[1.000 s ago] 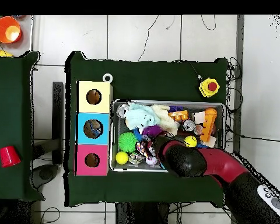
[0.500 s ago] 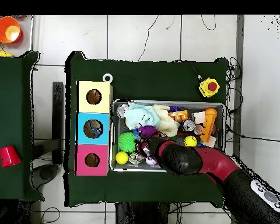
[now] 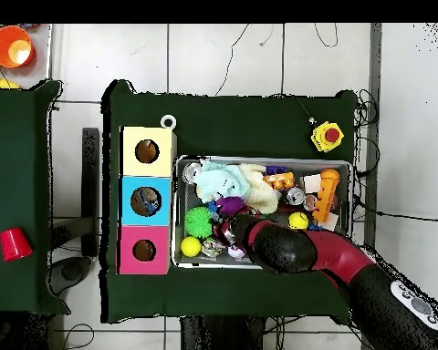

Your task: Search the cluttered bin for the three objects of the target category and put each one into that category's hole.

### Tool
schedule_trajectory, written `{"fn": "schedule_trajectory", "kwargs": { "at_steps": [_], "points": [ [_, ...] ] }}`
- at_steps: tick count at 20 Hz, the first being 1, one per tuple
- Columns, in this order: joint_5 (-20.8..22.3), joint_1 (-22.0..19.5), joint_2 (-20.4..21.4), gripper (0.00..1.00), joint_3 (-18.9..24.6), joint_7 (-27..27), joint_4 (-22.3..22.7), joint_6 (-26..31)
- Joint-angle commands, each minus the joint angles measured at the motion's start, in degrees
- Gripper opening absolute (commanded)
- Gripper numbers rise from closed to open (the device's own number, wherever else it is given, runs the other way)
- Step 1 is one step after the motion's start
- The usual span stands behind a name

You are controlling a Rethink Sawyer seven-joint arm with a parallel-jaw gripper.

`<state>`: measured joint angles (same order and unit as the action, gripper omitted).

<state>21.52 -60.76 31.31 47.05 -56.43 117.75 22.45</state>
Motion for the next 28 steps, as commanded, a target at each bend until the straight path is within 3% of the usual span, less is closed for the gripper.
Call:
{"fn": "schedule_trajectory", "kwargs": {
  "at_steps": [1,10,14,21,28],
  "points": [
    [6.00,2.91,4.70,0.00,-1.32,1.16,-10.84,1.96],
    [8.64,4.75,5.80,0.00,-1.21,3.84,-16.46,6.07],
    [12.75,7.35,6.88,0.00,-4.17,4.20,-20.75,6.21],
    [15.73,8.06,4.05,0.00,-3.83,6.73,-26.04,7.27],
    [16.58,6.97,2.55,0.00,-3.34,6.99,-26.72,8.06]
  ]
}}
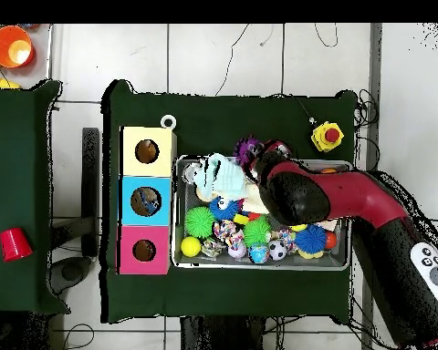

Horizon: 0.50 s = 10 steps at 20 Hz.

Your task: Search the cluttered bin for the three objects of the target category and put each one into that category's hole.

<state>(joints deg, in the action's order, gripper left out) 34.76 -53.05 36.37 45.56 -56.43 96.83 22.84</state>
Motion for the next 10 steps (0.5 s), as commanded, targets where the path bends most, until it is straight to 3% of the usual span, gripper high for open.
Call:
{"fn": "schedule_trajectory", "kwargs": {
  "at_steps": [1,10],
  "points": [
    [3.50,-1.00,-2.51,0.00,-1.86,6.88,-5.59,7.42],
    [3.35,-3.88,0.20,0.00,-1.59,5.54,-1.01,6.38]
  ]
}}
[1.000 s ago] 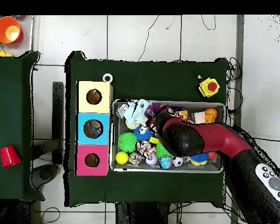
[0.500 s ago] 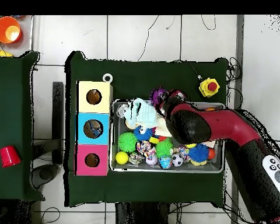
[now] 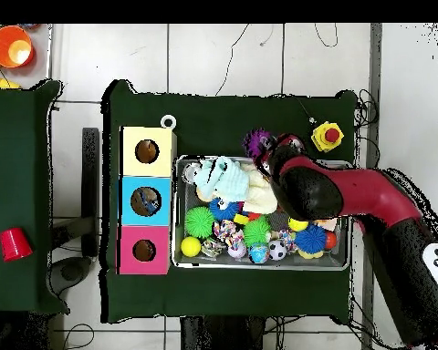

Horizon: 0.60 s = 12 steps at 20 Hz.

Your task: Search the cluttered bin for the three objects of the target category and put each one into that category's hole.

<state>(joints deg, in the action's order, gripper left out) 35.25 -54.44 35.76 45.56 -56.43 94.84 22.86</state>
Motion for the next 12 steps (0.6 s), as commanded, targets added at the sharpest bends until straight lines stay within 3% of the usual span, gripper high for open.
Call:
{"fn": "schedule_trajectory", "kwargs": {
  "at_steps": [1,5,12],
  "points": [
    [2.62,-2.93,1.56,0.00,-1.45,5.47,1.63,6.57],
    [2.13,-4.93,4.78,0.00,-0.90,5.66,4.32,7.19],
    [-1.19,-9.57,12.01,0.00,0.32,3.67,13.49,9.04]
  ]
}}
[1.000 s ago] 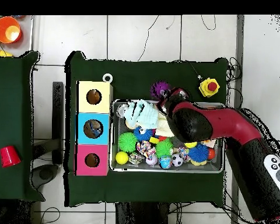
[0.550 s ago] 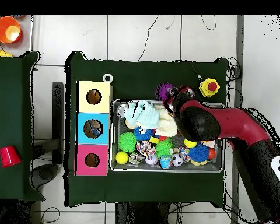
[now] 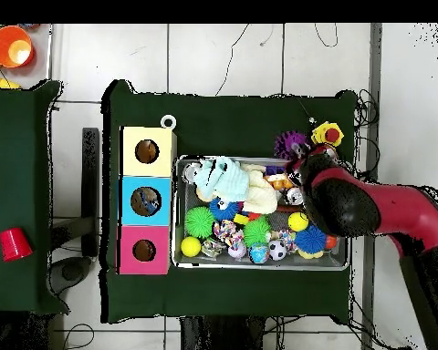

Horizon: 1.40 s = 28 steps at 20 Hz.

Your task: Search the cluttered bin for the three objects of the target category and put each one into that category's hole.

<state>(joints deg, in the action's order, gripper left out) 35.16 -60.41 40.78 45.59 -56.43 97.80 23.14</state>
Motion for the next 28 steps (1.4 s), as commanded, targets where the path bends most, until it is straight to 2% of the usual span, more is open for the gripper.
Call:
{"fn": "schedule_trajectory", "kwargs": {
  "at_steps": [1,8,13,19,23,28],
  "points": [
    [-1.18,-3.72,7.45,0.00,0.20,2.81,11.47,8.38],
    [-2.24,-2.74,5.89,0.00,-0.99,-4.16,16.47,6.00],
    [-3.49,-0.76,4.99,0.00,-3.26,-8.17,17.91,5.11],
    [-4.36,1.08,5.98,0.00,-6.62,-9.29,18.78,5.49],
    [-4.28,1.68,5.41,0.00,-8.06,-9.48,19.62,3.69],
    [-2.46,3.26,1.32,0.00,-9.38,-9.34,17.45,-0.63]
  ]
}}
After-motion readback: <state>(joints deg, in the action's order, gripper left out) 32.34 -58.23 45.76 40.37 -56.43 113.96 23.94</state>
